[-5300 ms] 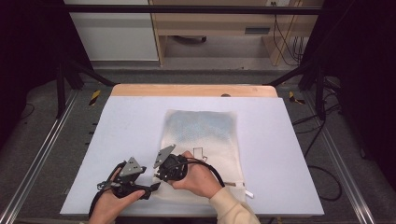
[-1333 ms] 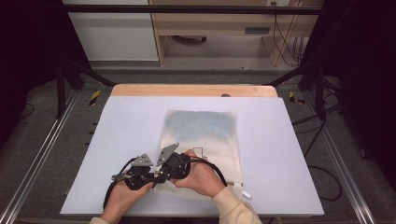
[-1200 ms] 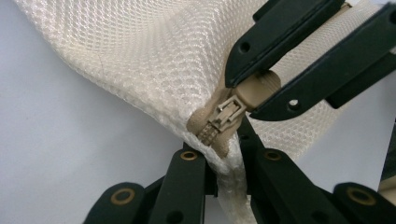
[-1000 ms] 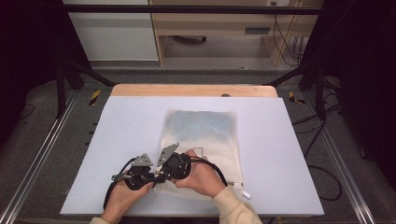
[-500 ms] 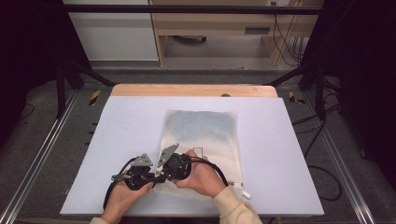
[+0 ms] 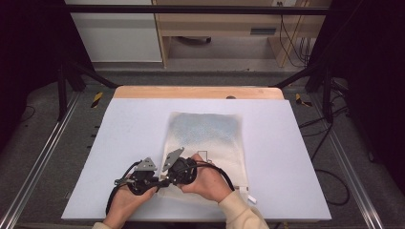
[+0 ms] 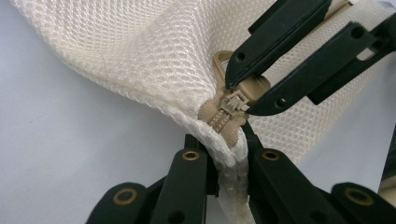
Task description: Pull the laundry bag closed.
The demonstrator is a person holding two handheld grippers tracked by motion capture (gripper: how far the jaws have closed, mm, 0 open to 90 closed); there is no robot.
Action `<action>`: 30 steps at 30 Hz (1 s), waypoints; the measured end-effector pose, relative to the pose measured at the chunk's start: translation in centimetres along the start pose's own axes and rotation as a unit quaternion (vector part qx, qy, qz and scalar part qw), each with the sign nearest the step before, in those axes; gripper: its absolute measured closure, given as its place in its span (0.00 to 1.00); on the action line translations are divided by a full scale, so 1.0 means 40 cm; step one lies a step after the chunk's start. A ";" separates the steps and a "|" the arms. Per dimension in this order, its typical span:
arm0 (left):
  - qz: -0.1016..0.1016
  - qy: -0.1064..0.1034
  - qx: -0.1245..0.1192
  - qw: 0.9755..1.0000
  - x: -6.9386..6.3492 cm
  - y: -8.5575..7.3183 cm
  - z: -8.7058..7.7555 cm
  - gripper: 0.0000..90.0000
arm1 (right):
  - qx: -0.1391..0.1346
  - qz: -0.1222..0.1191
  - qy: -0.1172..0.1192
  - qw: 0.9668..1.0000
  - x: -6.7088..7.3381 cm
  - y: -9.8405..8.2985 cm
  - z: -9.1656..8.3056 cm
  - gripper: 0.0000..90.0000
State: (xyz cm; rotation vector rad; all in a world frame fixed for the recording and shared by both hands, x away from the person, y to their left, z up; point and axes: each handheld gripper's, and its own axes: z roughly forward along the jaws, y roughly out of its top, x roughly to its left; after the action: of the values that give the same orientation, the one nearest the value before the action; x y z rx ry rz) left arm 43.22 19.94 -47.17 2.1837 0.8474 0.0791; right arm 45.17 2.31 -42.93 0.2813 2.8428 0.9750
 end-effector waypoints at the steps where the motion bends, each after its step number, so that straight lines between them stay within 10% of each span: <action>1: -0.009 0.000 -0.008 1.000 -0.002 0.000 0.001 0.95 | 0.004 -0.001 -0.003 1.000 0.000 0.000 -0.002 0.92; 30: -0.001 0.001 -0.006 1.000 -0.005 0.001 -0.002 0.95 | 0.012 0.008 -0.004 1.000 -0.006 -0.017 -0.003 0.92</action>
State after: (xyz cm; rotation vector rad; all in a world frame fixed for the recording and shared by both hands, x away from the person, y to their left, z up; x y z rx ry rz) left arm 43.06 19.87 -47.05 2.1711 0.8491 0.0861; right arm 45.28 1.65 -43.24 0.3103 2.8515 0.9427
